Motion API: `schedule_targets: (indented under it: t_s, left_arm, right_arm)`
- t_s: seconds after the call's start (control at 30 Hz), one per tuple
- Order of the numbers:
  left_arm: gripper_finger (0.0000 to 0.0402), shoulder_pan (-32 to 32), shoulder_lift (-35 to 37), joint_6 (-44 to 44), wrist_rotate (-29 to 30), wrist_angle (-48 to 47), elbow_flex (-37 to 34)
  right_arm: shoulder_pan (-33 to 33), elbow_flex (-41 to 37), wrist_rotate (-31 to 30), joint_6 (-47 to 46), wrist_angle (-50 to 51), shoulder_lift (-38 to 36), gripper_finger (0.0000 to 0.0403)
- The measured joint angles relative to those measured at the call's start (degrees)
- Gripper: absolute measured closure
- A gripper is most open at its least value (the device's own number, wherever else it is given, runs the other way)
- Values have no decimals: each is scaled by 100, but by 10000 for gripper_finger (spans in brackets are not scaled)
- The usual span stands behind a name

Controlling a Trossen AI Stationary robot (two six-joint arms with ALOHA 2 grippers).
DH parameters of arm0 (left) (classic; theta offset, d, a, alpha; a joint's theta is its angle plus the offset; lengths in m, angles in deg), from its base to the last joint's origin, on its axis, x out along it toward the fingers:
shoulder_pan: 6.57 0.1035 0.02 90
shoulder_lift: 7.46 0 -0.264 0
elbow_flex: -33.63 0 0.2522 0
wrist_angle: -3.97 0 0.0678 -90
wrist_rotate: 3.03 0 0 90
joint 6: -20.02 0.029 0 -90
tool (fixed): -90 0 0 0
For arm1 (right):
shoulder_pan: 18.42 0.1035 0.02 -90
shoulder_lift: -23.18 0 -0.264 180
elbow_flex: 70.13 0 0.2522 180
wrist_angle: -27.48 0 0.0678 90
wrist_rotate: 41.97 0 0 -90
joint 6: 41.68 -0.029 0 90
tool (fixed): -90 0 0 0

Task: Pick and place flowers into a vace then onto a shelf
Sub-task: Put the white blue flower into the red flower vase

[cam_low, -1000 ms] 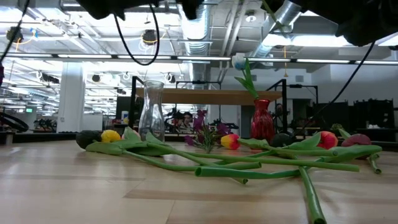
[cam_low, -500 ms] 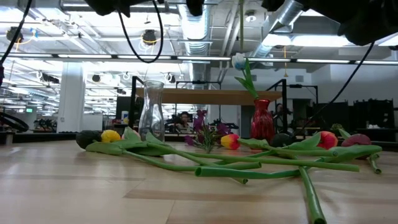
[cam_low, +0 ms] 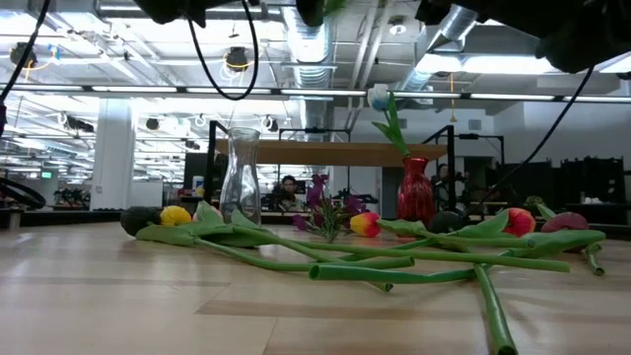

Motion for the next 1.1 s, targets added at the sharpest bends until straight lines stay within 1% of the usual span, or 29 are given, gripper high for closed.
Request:
schedule_targets:
  t_s: [0.17,0.3,0.37,0.43,0.53,0.63,0.73,0.8,0.9,1.1]
  left_arm:
    - [206,0,0,-2,174,-7,0]
    - [239,0,0,17,192,-131,0]
    - [258,0,43,149,154,-388,0]
    - [275,0,220,410,112,-1057,6]
    - [291,0,624,900,109,-2395,33]
    - [296,-19,938,1181,104,-3692,35]
    - [297,-33,1056,1432,-33,-4593,35]
    - [297,-35,1014,1537,-134,-5007,35]
    - [297,-35,721,1755,-207,-5199,37]
    - [297,-35,-8,2326,-620,-5004,33]
  right_arm:
    - [-7,0,4,-2,-28,0,403]
    - [-4,0,10,-3,-22,0,403]
    - [1,0,9,-10,55,0,403]
    - [0,-1,2,-55,121,0,403]
    - [0,-2,-2,-103,182,-14,403]
    - [-17,-2,-18,-103,245,-20,403]
    - [-62,-2,-20,-114,245,-20,403]
    - [-92,-2,-22,-125,250,-20,403]
    - [-126,-2,-20,-200,273,-20,403]
    - [-125,-2,-20,-208,402,-20,403]
